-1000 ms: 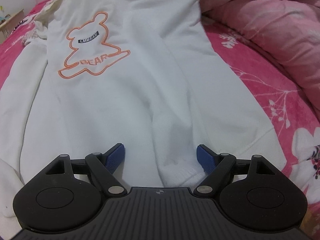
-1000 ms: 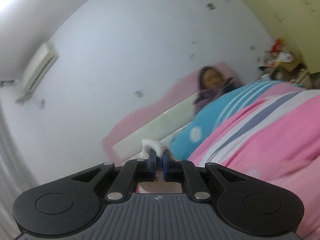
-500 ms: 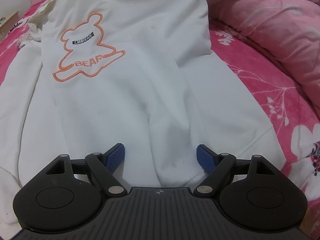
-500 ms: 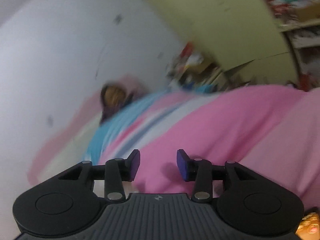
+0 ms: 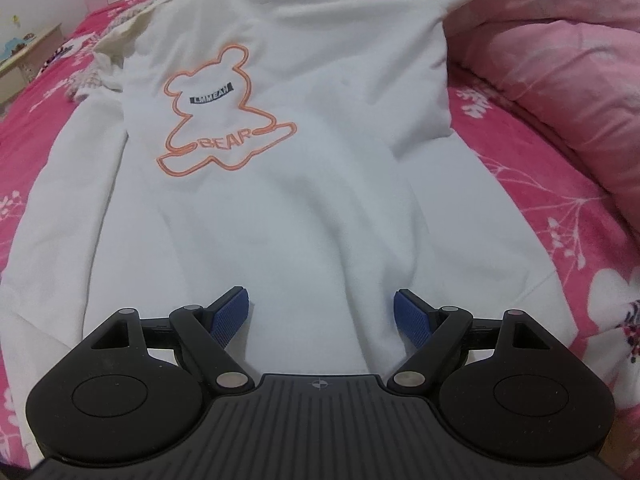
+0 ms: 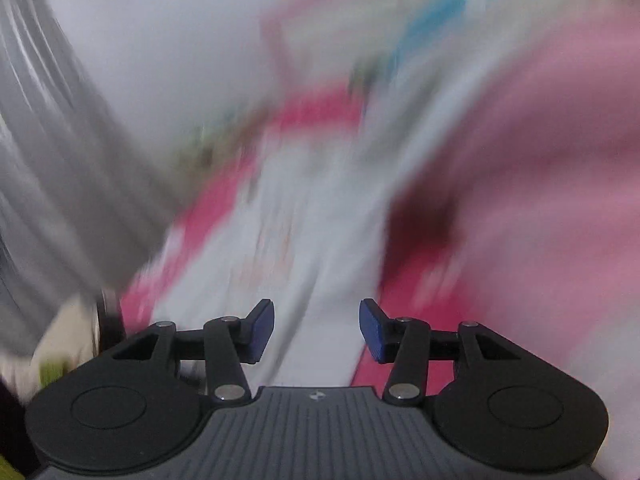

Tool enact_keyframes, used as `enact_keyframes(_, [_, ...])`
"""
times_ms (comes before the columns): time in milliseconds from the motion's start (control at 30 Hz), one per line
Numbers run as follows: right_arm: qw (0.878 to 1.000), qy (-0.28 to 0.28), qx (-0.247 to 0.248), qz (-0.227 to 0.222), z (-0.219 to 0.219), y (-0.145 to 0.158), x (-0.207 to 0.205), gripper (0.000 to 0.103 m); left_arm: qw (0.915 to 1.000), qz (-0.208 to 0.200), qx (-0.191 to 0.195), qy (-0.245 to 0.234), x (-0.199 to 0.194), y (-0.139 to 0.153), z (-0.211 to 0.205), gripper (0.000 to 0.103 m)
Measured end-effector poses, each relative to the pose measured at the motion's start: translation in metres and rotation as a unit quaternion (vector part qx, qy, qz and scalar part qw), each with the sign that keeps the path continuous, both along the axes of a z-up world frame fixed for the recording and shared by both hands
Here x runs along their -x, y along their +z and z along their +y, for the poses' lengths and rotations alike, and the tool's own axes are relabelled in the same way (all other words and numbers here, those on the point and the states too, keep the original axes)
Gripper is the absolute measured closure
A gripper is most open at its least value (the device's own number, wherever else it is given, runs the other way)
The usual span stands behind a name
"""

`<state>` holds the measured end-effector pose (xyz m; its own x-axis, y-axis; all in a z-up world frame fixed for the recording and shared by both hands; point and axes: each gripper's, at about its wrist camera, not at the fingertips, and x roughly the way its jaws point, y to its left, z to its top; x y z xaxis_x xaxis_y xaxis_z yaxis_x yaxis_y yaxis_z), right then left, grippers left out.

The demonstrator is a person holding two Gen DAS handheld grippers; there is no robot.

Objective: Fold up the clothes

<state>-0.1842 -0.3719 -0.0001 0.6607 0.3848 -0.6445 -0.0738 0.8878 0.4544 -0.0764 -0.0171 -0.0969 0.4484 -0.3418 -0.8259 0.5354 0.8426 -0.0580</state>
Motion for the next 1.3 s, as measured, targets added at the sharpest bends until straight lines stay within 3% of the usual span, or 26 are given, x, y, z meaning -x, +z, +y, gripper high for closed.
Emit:
enact_keyframes(33, [0.999, 0.015, -0.008, 0.034, 0.015, -0.026, -0.003, 0.054, 1.0000, 0.001, 0.005, -0.003, 0.003, 0.002, 0.000, 0.022])
enact_keyframes(133, [0.993, -0.023, -0.048, 0.105, 0.023, -0.098, -0.015, 0.059, 0.9998, -0.003, 0.012, -0.015, 0.012, 0.006, -0.001, 0.022])
enact_keyframes(267, [0.984, -0.058, -0.079, 0.148, 0.034, -0.153, -0.006, 0.072, 0.9996, -0.015, -0.007, -0.025, 0.016, 0.001, 0.002, 0.022])
enact_keyframes(333, [0.985, -0.058, -0.080, 0.139, 0.048, -0.154, 0.002, 0.074, 0.9997, -0.008, -0.014, -0.019, 0.013, -0.006, 0.006, 0.022])
enact_keyframes(367, [0.985, -0.050, -0.083, 0.139, 0.051, -0.151, 0.003, 0.087, 0.9998, 0.000, -0.015, -0.011, 0.011, -0.010, 0.008, 0.022])
enact_keyframes(400, [0.986, -0.043, -0.086, 0.140, 0.054, -0.148, 0.004, 0.092, 0.9999, 0.008, -0.011, -0.004, 0.008, -0.013, 0.011, 0.022])
enact_keyframes(600, [0.987, -0.028, -0.094, 0.130, 0.059, -0.129, 0.008, 0.095, 0.9995, 0.027, 0.009, 0.009, -0.001, -0.016, 0.020, 0.022])
enact_keyframes(700, [0.989, -0.044, -0.100, 0.102, 0.041, -0.101, 0.014, 0.096, 0.9996, 0.025, 0.012, -0.001, 0.002, -0.011, 0.020, 0.022])
enact_keyframes(833, [0.992, -0.056, -0.066, 0.093, 0.020, -0.066, 0.019, 0.096, 0.9996, 0.019, 0.005, -0.020, 0.007, -0.004, 0.018, 0.022])
enact_keyframes(933, [0.990, -0.064, -0.037, 0.118, 0.012, -0.065, 0.020, 0.096, 0.9990, 0.011, -0.018, -0.039, 0.012, -0.009, 0.013, 0.022])
enact_keyframes(1067, [0.986, -0.078, 0.007, 0.146, 0.012, -0.089, 0.018, 0.096, 0.9973, 0.008, -0.045, -0.057, 0.018, -0.016, 0.008, 0.022])
enact_keyframes(1133, [0.984, -0.086, 0.003, 0.154, 0.014, -0.103, 0.017, 0.095, 0.9964, 0.008, -0.056, -0.063, 0.021, -0.021, 0.008, 0.022])
enact_keyframes(1233, [0.981, -0.106, -0.054, 0.152, 0.008, -0.112, 0.022, 0.083, 0.9955, 0.008, -0.066, -0.067, 0.024, -0.025, 0.011, 0.021])
enact_keyframes(1300, [0.977, -0.118, -0.092, 0.149, 0.003, -0.117, 0.029, 0.057, 0.9955, 0.008, -0.066, -0.067, 0.025, -0.026, 0.015, 0.021])
